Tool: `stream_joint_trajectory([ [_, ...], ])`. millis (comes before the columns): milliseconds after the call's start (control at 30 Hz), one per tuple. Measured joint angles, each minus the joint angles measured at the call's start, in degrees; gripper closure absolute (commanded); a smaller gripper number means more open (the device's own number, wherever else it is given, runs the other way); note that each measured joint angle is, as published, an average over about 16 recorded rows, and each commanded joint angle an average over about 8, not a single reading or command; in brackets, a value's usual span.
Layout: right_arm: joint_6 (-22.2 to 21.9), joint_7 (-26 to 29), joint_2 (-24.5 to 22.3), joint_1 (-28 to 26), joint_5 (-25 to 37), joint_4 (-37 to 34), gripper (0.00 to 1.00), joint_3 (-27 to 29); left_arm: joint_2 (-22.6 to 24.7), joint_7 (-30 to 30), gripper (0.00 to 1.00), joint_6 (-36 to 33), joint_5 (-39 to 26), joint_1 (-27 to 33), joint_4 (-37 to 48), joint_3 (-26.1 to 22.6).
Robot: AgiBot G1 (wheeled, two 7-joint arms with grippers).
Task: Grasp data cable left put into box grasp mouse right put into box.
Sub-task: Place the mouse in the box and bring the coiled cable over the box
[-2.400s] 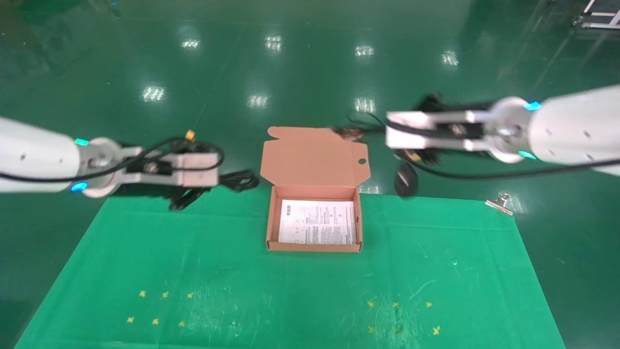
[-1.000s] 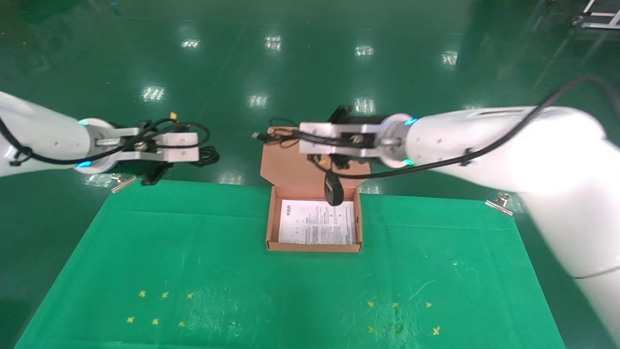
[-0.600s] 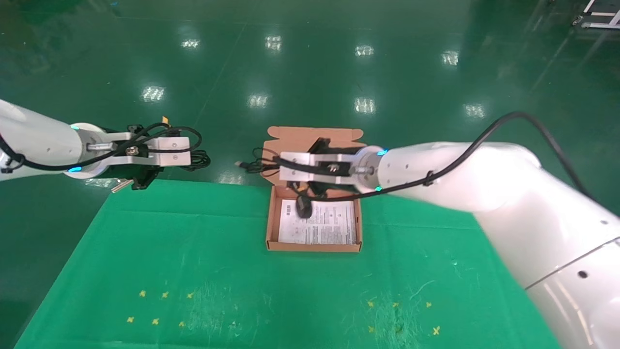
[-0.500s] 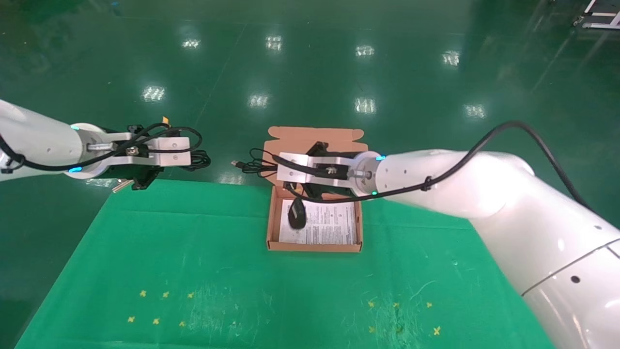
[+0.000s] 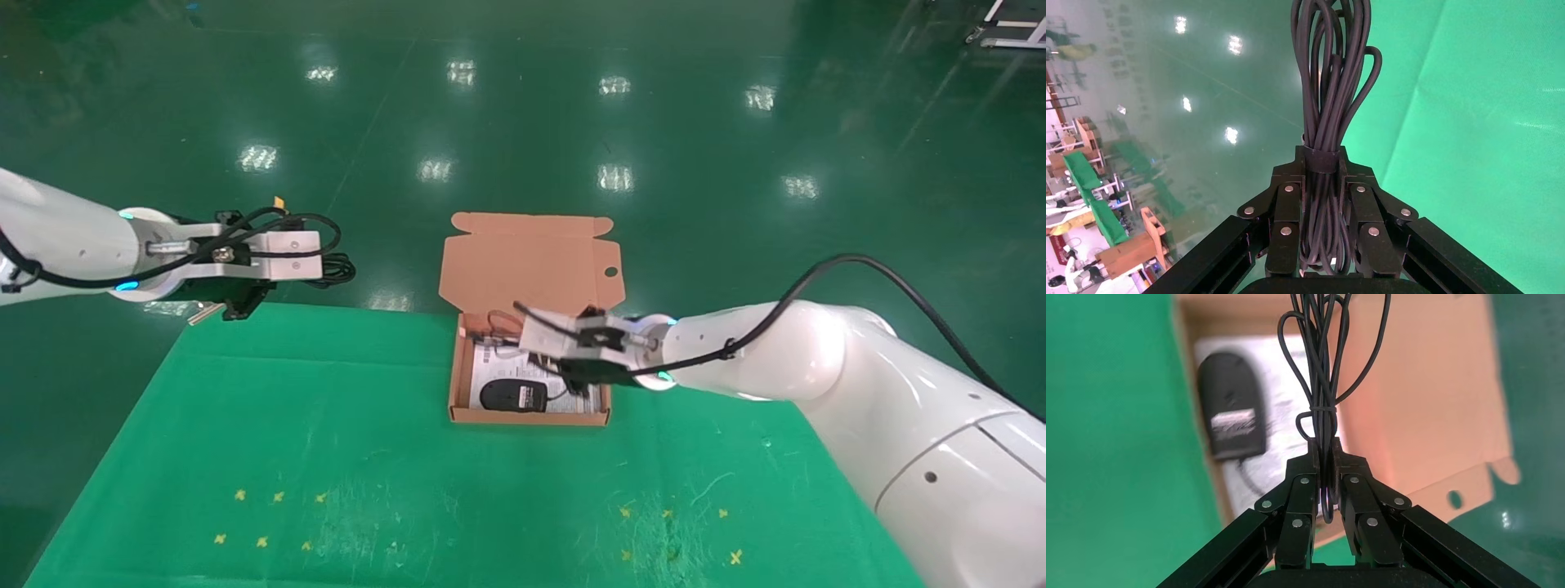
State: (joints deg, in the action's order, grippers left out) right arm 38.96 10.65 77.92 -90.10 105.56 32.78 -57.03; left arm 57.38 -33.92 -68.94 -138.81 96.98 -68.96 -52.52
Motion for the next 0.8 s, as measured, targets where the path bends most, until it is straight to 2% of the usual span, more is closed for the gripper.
stream_joint_trajectory([
  [33, 0.17, 0.06, -0.07, -0.08, -0.05, -0.07, 0.06, -0.4, 0.06, 0.0, 1.0, 0.03, 0.07, -0.07, -0.01, -0.01],
  [67, 0.34, 0.12, -0.16, -0.16, -0.08, -0.08, 0.0, -0.76, 0.13, 0.0, 1.0, 0.07, 0.15, -0.16, -0.03, -0.02],
  [467, 1.29, 1.37, -3.06, -0.66, -0.16, 3.08, 0.0, -2.46, 2.94, 0.41, 1.0, 2.73, 1.25, -2.81, 0.49, -0.67],
  [800, 1.89, 4.67, -9.83, -1.12, 1.42, 10.35, 0.0, -2.18, 8.2, 2.24, 1.0, 9.64, 0.89, -6.64, 3.19, -2.07],
])
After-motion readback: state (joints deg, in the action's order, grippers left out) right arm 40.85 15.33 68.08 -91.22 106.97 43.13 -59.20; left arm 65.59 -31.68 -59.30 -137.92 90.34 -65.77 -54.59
